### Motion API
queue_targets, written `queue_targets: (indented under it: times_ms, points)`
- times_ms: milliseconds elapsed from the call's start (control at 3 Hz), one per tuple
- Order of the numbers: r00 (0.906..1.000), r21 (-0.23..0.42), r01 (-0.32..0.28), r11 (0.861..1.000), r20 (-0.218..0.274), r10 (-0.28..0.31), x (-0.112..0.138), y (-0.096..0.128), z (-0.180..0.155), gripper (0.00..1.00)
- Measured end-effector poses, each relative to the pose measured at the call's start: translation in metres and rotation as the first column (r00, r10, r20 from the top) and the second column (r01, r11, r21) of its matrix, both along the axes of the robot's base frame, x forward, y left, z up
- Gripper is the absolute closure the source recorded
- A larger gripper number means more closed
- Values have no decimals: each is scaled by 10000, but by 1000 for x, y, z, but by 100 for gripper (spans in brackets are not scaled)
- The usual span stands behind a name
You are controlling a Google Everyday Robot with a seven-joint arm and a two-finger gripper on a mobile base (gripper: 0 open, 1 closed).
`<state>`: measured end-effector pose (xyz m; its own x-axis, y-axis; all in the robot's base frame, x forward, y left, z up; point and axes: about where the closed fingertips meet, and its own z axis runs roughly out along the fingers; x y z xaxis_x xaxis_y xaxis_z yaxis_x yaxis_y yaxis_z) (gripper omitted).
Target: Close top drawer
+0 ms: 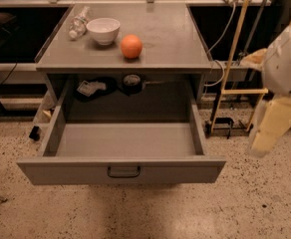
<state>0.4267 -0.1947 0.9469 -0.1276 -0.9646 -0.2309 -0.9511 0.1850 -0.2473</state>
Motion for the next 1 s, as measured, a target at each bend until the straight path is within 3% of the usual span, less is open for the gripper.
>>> queue_targets:
  times_ms: [333,667,1000]
  points:
    - [9829,883,-1809,9795,-171,1831,-16,47,-70,0]
    - [9228,1787,-3501,9195,-1027,3714,-49,95,-160,0]
    - [8572,2050,-4099,8888,-2464,4522,-93,112,-253,0]
